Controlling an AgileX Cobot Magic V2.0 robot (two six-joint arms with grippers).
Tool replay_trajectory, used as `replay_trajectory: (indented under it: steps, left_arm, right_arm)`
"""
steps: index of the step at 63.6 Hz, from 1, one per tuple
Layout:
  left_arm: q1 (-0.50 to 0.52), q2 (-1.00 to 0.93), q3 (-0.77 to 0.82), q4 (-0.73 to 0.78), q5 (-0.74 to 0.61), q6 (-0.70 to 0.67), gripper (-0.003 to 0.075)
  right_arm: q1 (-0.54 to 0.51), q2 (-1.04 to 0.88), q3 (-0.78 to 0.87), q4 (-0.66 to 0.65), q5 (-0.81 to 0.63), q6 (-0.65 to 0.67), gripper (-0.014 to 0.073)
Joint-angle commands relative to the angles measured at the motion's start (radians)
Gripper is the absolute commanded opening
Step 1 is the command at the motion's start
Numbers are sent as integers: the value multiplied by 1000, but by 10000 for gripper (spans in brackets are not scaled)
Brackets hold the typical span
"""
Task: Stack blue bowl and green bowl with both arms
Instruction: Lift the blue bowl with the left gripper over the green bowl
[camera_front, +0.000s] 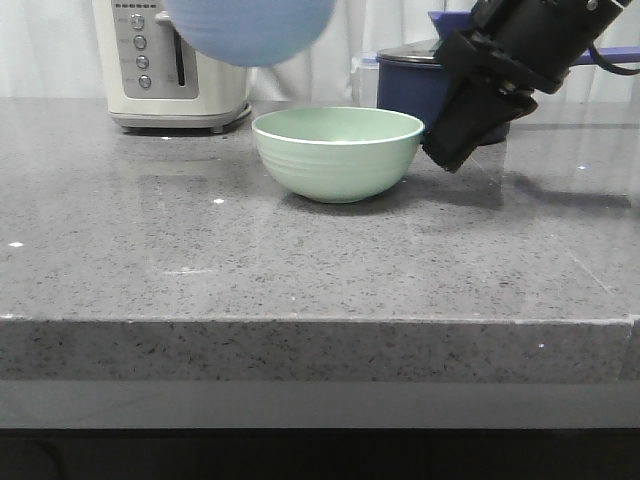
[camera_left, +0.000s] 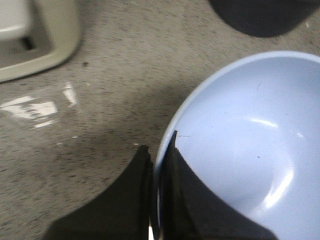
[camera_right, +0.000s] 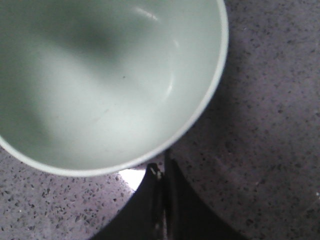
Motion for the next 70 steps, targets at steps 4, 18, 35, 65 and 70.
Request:
replay_trajectory:
  steps: [4, 18, 35, 65, 70]
  left_arm:
    - [-57, -6, -47, -29, -45, -5, -20]
    - [-109, 42, -58, -29, -63, -5, -20]
    - [-114, 73, -58, -37, -65, -5, -20]
    - [-116, 87, -58, -40, -82, -1, -17]
    - [-116, 89, -58, -40, -82, 2, 3]
  right_arm:
    - [0, -42, -23, 38, -22, -5, -63]
    - [0, -42, -23, 38, -22, -5, -63]
    - [0, -42, -23, 38, -22, -5, -63]
    - [0, -42, -23, 38, -22, -5, -63]
    - [0, -42, -23, 38, -22, -5, -63]
